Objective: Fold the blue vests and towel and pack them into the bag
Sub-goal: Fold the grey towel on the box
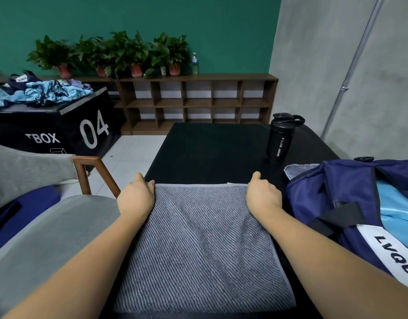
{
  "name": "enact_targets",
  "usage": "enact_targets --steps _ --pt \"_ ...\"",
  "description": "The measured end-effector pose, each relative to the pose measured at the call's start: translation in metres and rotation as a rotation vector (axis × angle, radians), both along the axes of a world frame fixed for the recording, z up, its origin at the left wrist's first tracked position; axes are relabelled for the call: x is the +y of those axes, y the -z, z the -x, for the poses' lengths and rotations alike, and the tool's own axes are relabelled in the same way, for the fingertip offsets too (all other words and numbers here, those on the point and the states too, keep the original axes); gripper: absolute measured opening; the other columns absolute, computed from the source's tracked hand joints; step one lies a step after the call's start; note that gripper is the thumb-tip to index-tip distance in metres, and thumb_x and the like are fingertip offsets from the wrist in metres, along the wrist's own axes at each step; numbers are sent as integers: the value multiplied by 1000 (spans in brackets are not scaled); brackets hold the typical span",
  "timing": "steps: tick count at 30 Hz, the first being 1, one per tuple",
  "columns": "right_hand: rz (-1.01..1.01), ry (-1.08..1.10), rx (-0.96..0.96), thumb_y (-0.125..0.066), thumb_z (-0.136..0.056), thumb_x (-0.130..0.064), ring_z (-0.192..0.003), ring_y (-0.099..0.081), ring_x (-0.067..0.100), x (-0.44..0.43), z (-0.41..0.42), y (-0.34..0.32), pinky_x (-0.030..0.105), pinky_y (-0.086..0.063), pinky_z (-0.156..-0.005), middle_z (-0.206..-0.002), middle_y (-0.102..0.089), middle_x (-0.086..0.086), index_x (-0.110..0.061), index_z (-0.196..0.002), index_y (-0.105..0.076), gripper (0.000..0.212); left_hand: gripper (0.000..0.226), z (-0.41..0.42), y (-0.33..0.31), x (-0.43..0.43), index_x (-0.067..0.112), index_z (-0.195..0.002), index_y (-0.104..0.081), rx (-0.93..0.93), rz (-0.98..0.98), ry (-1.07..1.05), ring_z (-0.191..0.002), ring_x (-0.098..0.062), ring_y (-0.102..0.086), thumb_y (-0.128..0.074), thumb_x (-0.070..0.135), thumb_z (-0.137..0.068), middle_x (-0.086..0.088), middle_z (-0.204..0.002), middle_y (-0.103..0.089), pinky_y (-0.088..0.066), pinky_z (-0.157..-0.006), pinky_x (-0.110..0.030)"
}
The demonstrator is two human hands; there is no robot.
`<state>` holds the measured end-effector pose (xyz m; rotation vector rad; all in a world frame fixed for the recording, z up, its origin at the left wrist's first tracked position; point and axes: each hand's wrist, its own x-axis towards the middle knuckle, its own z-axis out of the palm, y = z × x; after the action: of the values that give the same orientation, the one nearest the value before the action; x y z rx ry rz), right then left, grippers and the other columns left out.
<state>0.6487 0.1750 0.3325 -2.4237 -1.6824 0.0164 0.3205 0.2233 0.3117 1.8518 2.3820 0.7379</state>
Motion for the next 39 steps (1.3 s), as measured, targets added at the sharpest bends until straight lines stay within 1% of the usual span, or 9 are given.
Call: enact_targets --steps 4,7,13,19,24,26,29,35,39 --pt "-77 13 99 -43 -105 -23 -90 -64 35 -11 0 -6 40 -47 -70 -106 -69 15 -11 -135 -37 33 38 13 -8 -8 18 -113 -49 -256 46 31 -86 -31 -63 -52 55 -105 -3 -85 -65 -51 -73 -43" --pt "-90 21 191 -47 -105 -30 -90 -60 36 -27 -5 -11 41 -47 -70 -113 -65 15 -12 -133 -36 35 38 22 -15 -28 19 -119 -48 -324 80 81 -89 -25 -62 -61 51 -103 1 -86 -67 -45 -75 -41" --pt "6 -2 216 -54 -105 -38 -110 -63 38 -77 -9 -9 40 -42 -74 -134 -54 17 -7 -133 -41 43 27 42 -12 -73 19 -100 -57 -200 177 126 -82 -17 -60 -66 44 -101 0 -89 -67 -44 -68 -38" --pt "150 -9 198 -57 -101 -46 -110 -65 34 -98 -10 -19 39 -47 -76 -123 -65 11 -9 -124 -46 45 37 46 -20 -95 17 -78 -70 -56 296 189 -72 -13 -63 -67 47 -100 1 -77 -70 -42 -58 -31" --pt "178 -39 276 -62 -98 -40 -94 -66 29 -95 -11 -16 41 -58 -83 -109 -68 6 -14 -104 -57 28 44 40 -27 -100 14 -67 -62 -41 332 200 -70 -19 -63 -68 41 -101 -5 -71 -67 -38 -56 -33" --pt "158 -36 243 -60 -100 -39 -92 -66 28 -96 -13 -16 39 -57 -80 -106 -69 6 -15 -96 -56 24 42 42 -29 -101 13 -67 -62 -51 310 194 -72 -20 -63 -69 39 -99 -5 -72 -67 -39 -58 -34" --pt "115 -23 186 -56 -104 -38 -104 -66 34 -99 -15 -15 39 -49 -76 -115 -69 10 -16 -103 -51 22 37 47 -29 -102 13 -73 -64 -67 289 194 -74 -19 -63 -71 39 -98 -4 -76 -69 -42 -61 -35" --pt "114 -17 216 -54 -103 -43 -116 -62 34 -108 -10 -15 42 -50 -87 -132 -56 12 -10 -126 -53 40 37 53 -35 -106 21 -86 -69 -122 310 213 -85 -14 -65 -72 58 -93 4 -90 -71 -46 -67 -33" --pt "153 -28 322 -60 -100 -46 -100 -65 30 -117 -11 -28 44 -57 -86 -114 -65 8 -13 -121 -46 41 48 58 -39 -121 21 -89 -72 -106 401 230 -82 -14 -67 -70 69 -88 3 -87 -73 -57 -74 -36"
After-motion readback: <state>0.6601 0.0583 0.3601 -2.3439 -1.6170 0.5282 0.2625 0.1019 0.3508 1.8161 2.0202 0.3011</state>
